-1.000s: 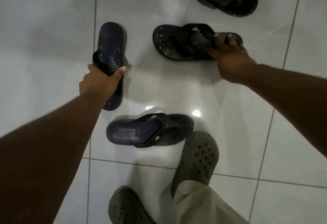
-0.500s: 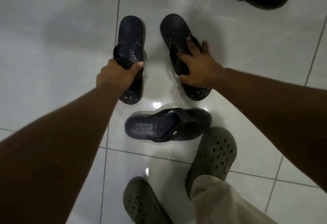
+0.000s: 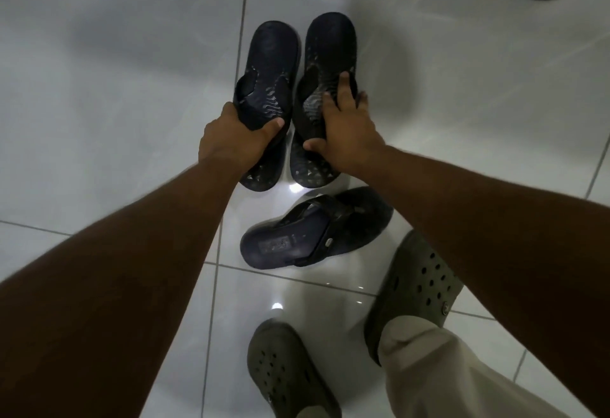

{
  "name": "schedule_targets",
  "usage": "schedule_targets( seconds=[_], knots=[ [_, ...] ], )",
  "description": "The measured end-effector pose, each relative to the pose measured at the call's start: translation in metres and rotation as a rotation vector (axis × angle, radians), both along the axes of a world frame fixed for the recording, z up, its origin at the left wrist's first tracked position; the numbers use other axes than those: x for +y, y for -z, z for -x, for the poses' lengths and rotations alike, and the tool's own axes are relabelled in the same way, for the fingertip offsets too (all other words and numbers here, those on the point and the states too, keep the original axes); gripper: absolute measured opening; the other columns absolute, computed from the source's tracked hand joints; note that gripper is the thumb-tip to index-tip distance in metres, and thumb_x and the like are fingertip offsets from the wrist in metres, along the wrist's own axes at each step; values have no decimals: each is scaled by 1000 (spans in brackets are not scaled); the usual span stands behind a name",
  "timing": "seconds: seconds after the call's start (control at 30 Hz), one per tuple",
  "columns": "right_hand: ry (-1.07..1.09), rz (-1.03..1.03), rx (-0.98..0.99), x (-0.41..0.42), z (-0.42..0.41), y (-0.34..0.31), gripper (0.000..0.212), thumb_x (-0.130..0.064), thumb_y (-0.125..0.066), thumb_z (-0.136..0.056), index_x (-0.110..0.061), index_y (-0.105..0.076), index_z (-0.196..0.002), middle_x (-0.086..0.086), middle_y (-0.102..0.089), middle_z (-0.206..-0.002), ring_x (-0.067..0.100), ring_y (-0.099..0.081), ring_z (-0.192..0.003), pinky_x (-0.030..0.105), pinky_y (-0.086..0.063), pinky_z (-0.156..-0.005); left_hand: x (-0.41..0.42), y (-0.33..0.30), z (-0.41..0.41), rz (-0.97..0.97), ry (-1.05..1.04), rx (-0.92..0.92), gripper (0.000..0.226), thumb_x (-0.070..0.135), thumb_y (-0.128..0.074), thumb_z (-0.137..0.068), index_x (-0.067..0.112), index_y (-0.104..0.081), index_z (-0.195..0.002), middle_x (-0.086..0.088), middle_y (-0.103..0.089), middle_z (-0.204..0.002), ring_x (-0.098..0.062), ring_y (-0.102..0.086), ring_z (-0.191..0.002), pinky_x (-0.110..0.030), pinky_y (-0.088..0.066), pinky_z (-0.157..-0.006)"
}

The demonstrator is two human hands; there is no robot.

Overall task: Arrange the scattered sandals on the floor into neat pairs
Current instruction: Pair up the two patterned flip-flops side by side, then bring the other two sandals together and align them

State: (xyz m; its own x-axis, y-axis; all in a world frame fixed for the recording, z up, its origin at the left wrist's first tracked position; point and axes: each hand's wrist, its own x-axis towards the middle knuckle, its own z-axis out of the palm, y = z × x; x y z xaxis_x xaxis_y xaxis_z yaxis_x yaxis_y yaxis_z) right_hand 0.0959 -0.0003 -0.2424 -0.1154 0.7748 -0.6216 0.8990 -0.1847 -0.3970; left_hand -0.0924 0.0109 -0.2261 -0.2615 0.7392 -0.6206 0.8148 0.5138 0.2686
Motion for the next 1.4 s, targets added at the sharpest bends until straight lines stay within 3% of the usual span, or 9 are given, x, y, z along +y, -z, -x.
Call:
schedule_targets(
  seconds=[0.3, 0.47, 0.6, 0.7, 0.77, 0.87, 0.97, 1.2, 1.4],
  knots=[
    [-29, 14, 22, 2, -2, -6, 96, -53, -63, -85, -19, -7, -155, 10, 19, -162, 48, 5, -146, 52, -15, -118, -12, 2, -3, -18, -46, -66, 89, 81, -56, -64, 22, -44, -130, -4, -65, -121, -29, -63, -106, -34, -44, -76],
    [-15, -19, 89, -4, -48, -40, 100, -58, -61, -83, -18, -5, -155, 20, 15, -161, 49, 3, -146, 54, -10, -118, -32, -33, -1, 173, -169, -86, 118, 82, -57, -63, 20, -11, -152, -17, -46, -147, -39, -48, -131, -47, -44, -99],
    [-8, 120, -28, -38, -105, -63, 96, -60, -59, -84, -14, -11, -154, 23, 6, -162, 46, 0, -147, 57, -15, -118, -73, -67, -16, 341, 44, 18, 85, 74, -60, -70, 18, -48, -133, -16, -60, -132, -39, -56, -120, -43, -46, -96],
    [-8, 166, -7, -71, -118, -63, 92, -57, -58, -87, -16, -11, -154, 17, 5, -163, 39, 2, -149, 57, -18, -117, -106, -67, -55, 453, 65, -45, 75, 69, -62, -73, 12, -59, -121, -15, -64, -125, -37, -58, -116, -40, -47, -95],
    [8, 147, 8, -83, -124, -56, 90, -57, -57, -88, -16, -12, -154, 15, 4, -164, 36, 2, -150, 56, -19, -118, -124, -60, -87, 473, -6, -124, 75, 67, -64, -73, 13, -59, -125, -15, -65, -125, -36, -59, -115, -40, -47, -97],
    [65, 117, -19, -87, -148, -48, 91, -60, -55, -87, -16, -13, -154, 16, 1, -164, 34, 0, -150, 53, -17, -118, -145, -49, -137, 495, -110, -69, 87, 65, -63, -76, 13, -41, -143, -20, -41, -149, -41, -39, -135, -53, -35, -111],
    [77, 57, -63, -80, -182, -49, 90, -61, -56, -86, -14, -18, -153, 18, -3, -163, 36, -4, -150, 51, -19, -117, -155, -47, -178, 505, -227, -21, 82, 57, -59, -84, 19, -28, -149, -19, -14, -161, -48, -17, -144, -60, -22, -116],
    [-7, -74, -192, -18, -263, -44, 89, -56, -55, -89, -12, -13, -154, 20, -4, -162, 38, -4, -149, 52, -18, -118, -163, -24, -253, 507, -333, -27, 67, 47, -51, -93, 21, -24, -150, -20, 4, -163, -55, 6, -144, -65, -17, -113],
    [-54, -220, -288, 76, -300, -30, 90, -54, -53, -90, -19, -2, -155, 9, 6, -164, 38, 1, -149, 60, -20, -113, -182, -20, -320, 414, -333, -66, 72, 55, -55, -88, 14, -35, -144, -25, 2, -162, -56, 9, -143, -63, -5, -116]
  ],
)
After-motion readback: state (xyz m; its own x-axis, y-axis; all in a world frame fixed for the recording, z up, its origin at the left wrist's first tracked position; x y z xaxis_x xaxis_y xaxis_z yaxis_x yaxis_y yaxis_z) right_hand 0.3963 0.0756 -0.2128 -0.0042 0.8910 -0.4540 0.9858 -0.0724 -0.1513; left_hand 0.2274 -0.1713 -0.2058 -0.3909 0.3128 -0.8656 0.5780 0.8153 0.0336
